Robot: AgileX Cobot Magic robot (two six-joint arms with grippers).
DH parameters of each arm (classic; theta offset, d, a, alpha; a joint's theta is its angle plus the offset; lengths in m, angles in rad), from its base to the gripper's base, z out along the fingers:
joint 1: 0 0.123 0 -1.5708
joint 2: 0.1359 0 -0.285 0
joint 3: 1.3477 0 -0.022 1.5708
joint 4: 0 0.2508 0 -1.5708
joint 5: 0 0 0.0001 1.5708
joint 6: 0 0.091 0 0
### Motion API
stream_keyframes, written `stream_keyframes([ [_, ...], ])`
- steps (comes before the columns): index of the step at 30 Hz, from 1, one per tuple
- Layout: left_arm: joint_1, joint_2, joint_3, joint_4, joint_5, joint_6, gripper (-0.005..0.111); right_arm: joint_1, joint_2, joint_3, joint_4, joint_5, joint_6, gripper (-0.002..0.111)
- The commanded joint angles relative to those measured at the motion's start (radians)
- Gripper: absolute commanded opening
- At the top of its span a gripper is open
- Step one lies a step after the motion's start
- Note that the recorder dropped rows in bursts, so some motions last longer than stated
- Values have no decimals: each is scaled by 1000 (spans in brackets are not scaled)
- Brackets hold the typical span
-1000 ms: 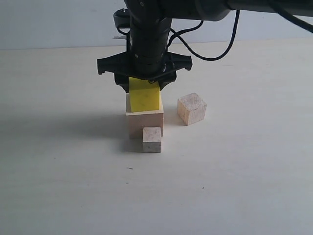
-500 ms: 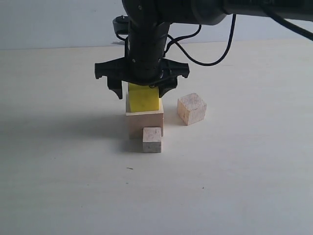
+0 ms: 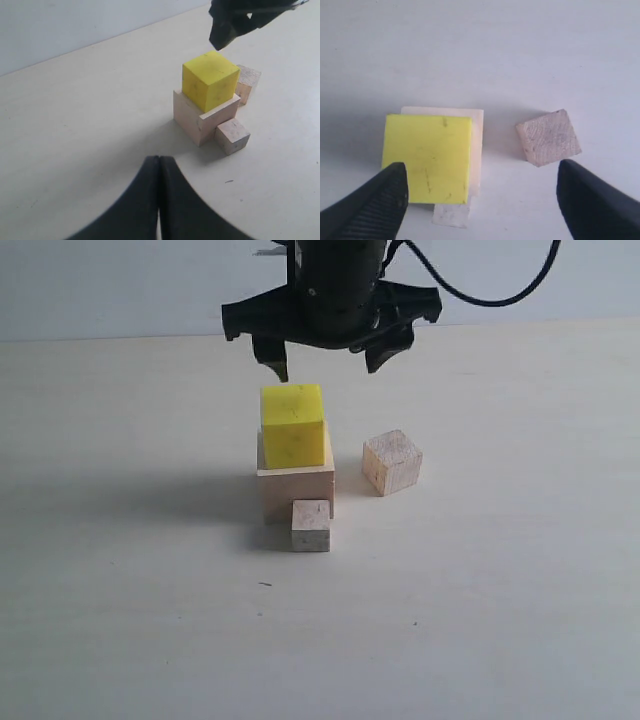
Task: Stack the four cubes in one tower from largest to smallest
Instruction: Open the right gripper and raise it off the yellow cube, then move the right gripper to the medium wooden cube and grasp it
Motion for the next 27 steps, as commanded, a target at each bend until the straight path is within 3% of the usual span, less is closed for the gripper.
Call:
stream_keyframes([
  [1,0,-6,5,7,-10,-5,0,-6,-49,-4,-23,55,-91,77],
  [13,0,-6,5,7,-5,-5,0,-58,-54,-4,25,109,-513,74],
  [18,0,-6,5,13,-2,-5,0,-83,-54,11,-3,109,-552,74],
  [23,0,-6,5,13,4,-5,0,-198,-54,26,77,109,-569,72],
  [27,0,-6,5,13,4,-5,0,-244,-46,150,157,8,-618,72],
])
